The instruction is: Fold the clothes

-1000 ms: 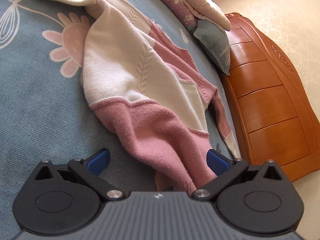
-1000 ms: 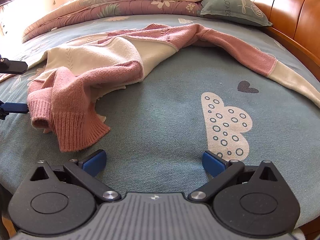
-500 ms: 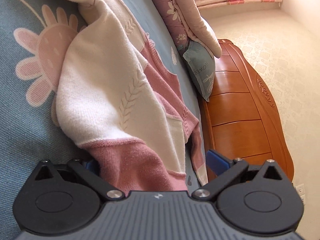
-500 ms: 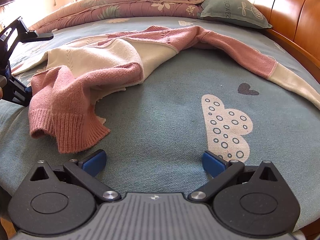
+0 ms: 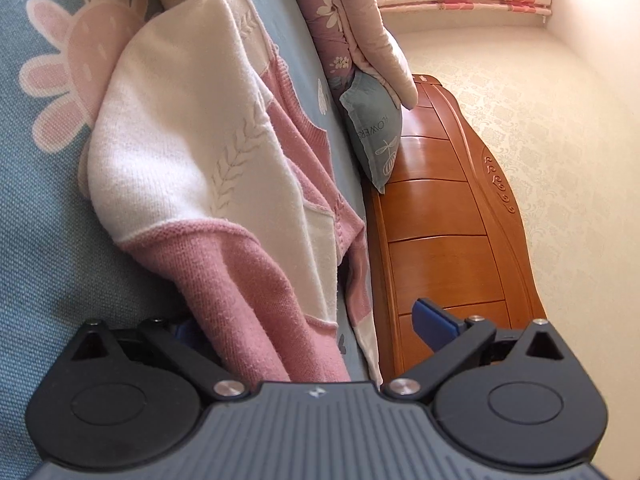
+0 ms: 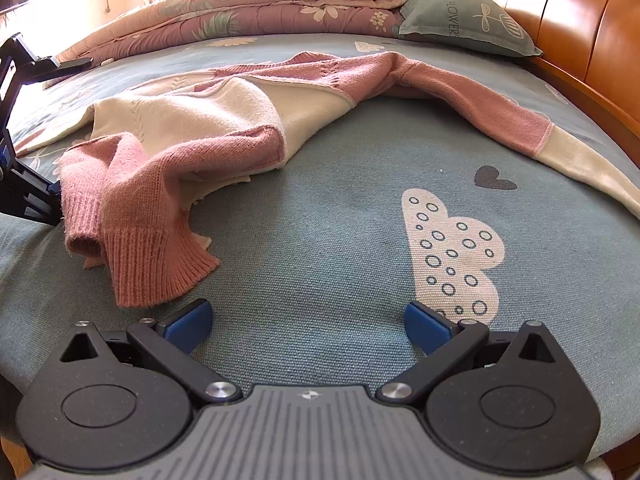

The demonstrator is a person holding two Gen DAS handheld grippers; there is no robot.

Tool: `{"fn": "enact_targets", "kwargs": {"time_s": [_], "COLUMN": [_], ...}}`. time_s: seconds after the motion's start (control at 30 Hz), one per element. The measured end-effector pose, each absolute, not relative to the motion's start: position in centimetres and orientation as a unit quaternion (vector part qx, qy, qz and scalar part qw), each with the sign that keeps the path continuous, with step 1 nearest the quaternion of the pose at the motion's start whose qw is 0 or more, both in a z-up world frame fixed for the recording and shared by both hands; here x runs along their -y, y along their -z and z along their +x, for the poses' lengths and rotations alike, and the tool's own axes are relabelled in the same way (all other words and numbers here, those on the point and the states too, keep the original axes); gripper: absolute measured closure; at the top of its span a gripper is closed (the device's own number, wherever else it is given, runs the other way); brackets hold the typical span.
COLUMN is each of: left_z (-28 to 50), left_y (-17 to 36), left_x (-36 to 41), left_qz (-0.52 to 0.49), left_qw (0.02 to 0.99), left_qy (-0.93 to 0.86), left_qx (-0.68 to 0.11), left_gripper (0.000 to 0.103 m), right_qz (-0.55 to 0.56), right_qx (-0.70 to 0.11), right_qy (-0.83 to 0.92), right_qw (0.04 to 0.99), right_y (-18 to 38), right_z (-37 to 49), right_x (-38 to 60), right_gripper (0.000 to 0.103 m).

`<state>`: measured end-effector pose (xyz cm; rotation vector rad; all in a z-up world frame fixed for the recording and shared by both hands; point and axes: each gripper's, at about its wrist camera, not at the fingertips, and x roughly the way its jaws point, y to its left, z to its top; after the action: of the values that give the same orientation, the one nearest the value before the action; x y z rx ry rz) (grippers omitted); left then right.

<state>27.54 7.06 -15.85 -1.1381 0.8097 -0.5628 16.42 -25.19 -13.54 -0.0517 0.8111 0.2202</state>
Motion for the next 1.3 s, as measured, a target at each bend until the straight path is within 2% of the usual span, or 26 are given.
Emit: {"fn": "enact_targets", "kwargs": {"time_s": [0.03, 0.1, 0.13, 0.2, 0.3, 0.37, 0.47, 0.57, 0.67, 0.8, 0.93, 1.0, 1.3], "left_z": [27.1, 26.1, 25.9, 25.6, 25.8, 26.2, 26.2, 25.5, 25.6, 26.3, 25.6, 24.9, 21.8], "left_y": [15.8, 16.1, 16.3, 16.9, 17.4, 17.7, 17.9, 17.7, 17.5, 17.4, 17.1, 16.5, 11.9], "left_x": [-7.0, -7.2, -7.3, -7.9, -8.2, -8.2, -8.4, -8.1, -7.2, -6.6, -6.5, -6.8, -10.2], "left_qz": [-0.505, -0.484, -0.485, -0.49, -0.487, -0.491, -0.506, -0.524, -0.505, -0.494, -0.493, -0.487, -0.434], "left_qw": [0.739, 0.758, 0.76, 0.757, 0.755, 0.749, 0.733, 0.713, 0.724, 0.728, 0.733, 0.739, 0.791], "left_qy": [0.246, 0.223, 0.214, 0.198, 0.179, 0.179, 0.176, 0.182, 0.188, 0.179, 0.164, 0.159, 0.129], "left_qx": [-0.371, -0.375, -0.376, -0.383, -0.402, -0.407, -0.419, -0.429, -0.43, -0.441, -0.439, -0.437, -0.411], "left_gripper": [0.014, 0.042, 0.048, 0.067, 0.084, 0.088, 0.087, 0.079, 0.08, 0.087, 0.089, 0.094, 0.094], "right_qz": [-0.025, -0.025, -0.025, -0.025, -0.025, -0.025, -0.025, -0.025, -0.025, -0.025, -0.025, -0.026, -0.026], "right_qx": [-0.393, -0.393, -0.392, -0.391, -0.389, -0.389, -0.388, -0.388, -0.387, -0.385, -0.387, -0.388, -0.39], "right_qy": [-0.108, -0.11, -0.11, -0.11, -0.109, -0.108, -0.107, -0.108, -0.108, -0.105, -0.107, -0.107, -0.108], "right_qw": [0.913, 0.913, 0.913, 0.914, 0.914, 0.915, 0.915, 0.915, 0.916, 0.916, 0.916, 0.915, 0.914], "right_y": [13.5, 13.6, 13.6, 13.6, 13.7, 13.7, 13.7, 13.7, 13.7, 13.7, 13.7, 13.7, 13.6], "right_z": [16.4, 16.3, 16.3, 16.3, 16.3, 16.3, 16.3, 16.3, 16.3, 16.3, 16.3, 16.4, 16.5], "right_x": [25.2, 25.3, 25.3, 25.3, 25.3, 25.2, 25.2, 25.3, 25.3, 25.2, 25.2, 25.2, 25.2], "right_gripper": [0.0, 0.0, 0.0, 0.0, 0.0, 0.0, 0.0, 0.0, 0.0, 0.0, 0.0, 0.0, 0.0]}}
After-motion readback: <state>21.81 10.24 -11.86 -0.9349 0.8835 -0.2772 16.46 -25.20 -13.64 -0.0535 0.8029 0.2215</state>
